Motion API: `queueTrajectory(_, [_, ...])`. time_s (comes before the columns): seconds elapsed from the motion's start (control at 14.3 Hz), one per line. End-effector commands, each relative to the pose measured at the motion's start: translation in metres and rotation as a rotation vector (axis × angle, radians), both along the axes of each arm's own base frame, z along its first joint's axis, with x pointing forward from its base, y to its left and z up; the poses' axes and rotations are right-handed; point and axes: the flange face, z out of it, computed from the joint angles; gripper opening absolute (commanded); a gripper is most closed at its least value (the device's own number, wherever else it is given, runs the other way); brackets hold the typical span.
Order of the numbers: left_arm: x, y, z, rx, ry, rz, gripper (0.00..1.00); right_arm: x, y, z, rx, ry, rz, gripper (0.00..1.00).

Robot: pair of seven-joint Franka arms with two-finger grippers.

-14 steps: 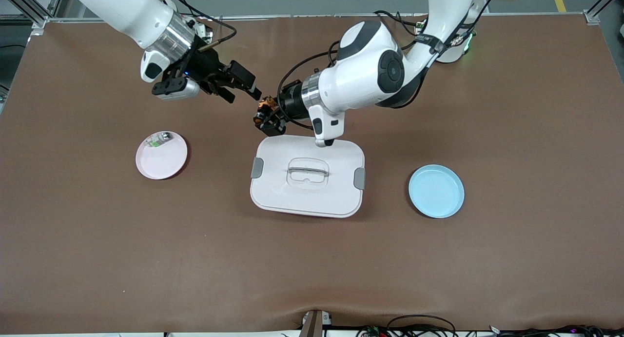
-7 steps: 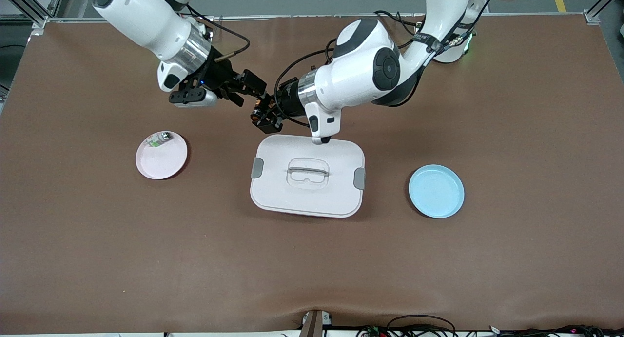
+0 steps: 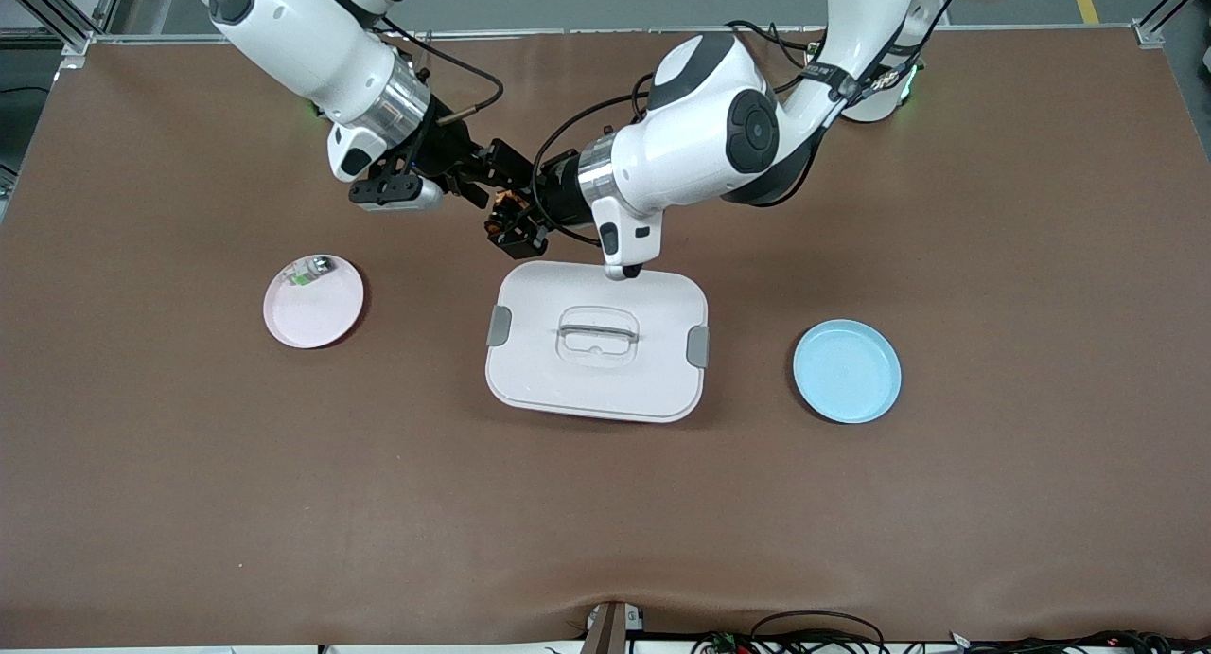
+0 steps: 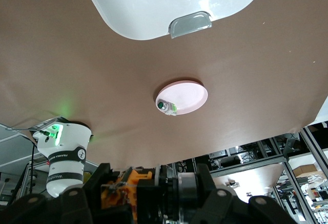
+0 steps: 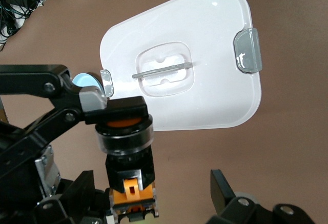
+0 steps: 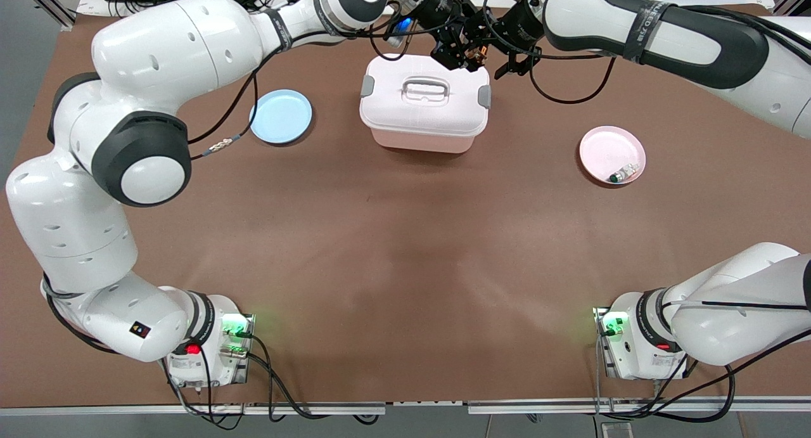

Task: Transfer orange switch to right arm and place
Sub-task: 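Grasp the switch with the right gripper from the left gripper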

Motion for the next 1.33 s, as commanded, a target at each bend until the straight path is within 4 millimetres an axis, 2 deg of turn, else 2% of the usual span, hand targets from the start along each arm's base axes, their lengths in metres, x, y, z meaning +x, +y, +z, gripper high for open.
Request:
queueTrajectory(0.0, [0.002, -0.003, 0.008, -0.028, -0.005, 0.003, 0.00, -0.003, 0.007, -0.001, 0.020, 0.011, -0.015, 0.79])
queueTrajectory(0.07, [0.002, -0.003, 0.009, -0.030, -0.007, 0.003, 0.00, -0.002, 0.006, -0.001, 0.020, 0.011, -0.017, 0.63])
queueTrajectory(0.21, [0.004, -0.001, 0.009, -0.030, -0.008, 0.005, 0.00, -0.003, 0.007, -0.001, 0.020, 0.013, -0.015, 0.48])
queueTrajectory(0.35, [0.004, -0.001, 0.011, -0.033, -0.010, 0.006, 0.00, -0.002, 0.007, -0.001, 0.018, 0.015, -0.015, 0.27])
queueTrajectory(0.56, [0.008, 0.003, 0.013, -0.034, -0.009, 0.017, 0.00, -0.003, 0.007, -0.002, 0.017, 0.020, -0.015, 0.02])
queueTrajectory(0.77, [0.008, 0.003, 0.015, -0.036, -0.012, 0.016, 0.00, -0.003, 0.007, 0.000, 0.021, 0.029, -0.034, 0.02])
queueTrajectory(0.84, [0.008, 0.005, 0.018, -0.038, -0.016, 0.017, 0.20, -0.002, 0.007, 0.001, 0.021, 0.030, -0.034, 0.02])
queueTrajectory(0.91, [0.009, 0.006, 0.020, -0.040, -0.019, 0.020, 0.51, -0.002, 0.007, 0.001, 0.021, 0.031, -0.036, 0.02])
queueTrajectory(0.98, [0.012, 0.009, 0.020, -0.042, -0.036, 0.012, 1.00, -0.002, 0.007, 0.000, 0.020, 0.032, -0.036, 0.02])
queueTrajectory(1.12, [0.018, 0.014, 0.033, -0.059, -0.111, -0.022, 1.00, -0.002, 0.007, 0.001, 0.021, 0.030, -0.036, 0.02])
queueTrajectory(1.26, [0.030, 0.031, 0.041, -0.054, -0.130, 0.001, 1.00, -0.001, 0.006, 0.002, 0.022, 0.029, -0.036, 0.02])
